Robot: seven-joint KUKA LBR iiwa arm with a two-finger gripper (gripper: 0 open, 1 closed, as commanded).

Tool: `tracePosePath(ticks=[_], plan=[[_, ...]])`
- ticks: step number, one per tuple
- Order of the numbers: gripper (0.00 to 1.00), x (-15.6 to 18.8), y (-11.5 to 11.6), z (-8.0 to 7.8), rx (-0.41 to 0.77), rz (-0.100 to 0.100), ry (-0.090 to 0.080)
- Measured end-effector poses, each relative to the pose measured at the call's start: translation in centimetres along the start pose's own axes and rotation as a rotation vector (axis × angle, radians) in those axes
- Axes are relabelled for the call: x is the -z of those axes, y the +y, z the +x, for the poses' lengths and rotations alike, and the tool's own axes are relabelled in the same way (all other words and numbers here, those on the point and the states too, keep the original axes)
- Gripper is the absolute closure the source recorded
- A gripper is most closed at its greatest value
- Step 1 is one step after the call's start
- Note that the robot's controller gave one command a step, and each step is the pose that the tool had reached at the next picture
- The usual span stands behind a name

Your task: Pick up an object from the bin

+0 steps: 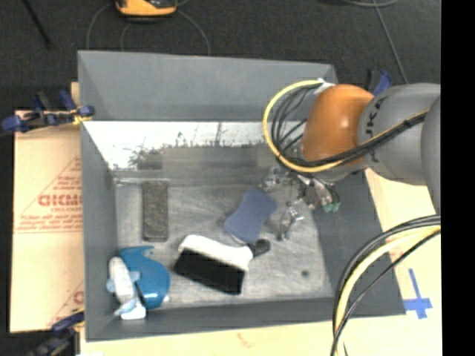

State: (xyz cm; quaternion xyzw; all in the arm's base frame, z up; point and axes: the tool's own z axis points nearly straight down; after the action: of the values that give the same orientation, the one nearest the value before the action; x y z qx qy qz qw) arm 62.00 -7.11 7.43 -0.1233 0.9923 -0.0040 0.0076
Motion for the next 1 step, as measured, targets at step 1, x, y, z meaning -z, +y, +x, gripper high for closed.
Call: tracePosePath(ticks=[1], plan=[[0.0, -0.08, 1.28, -0.65, 0.027, -0.007, 0.005]])
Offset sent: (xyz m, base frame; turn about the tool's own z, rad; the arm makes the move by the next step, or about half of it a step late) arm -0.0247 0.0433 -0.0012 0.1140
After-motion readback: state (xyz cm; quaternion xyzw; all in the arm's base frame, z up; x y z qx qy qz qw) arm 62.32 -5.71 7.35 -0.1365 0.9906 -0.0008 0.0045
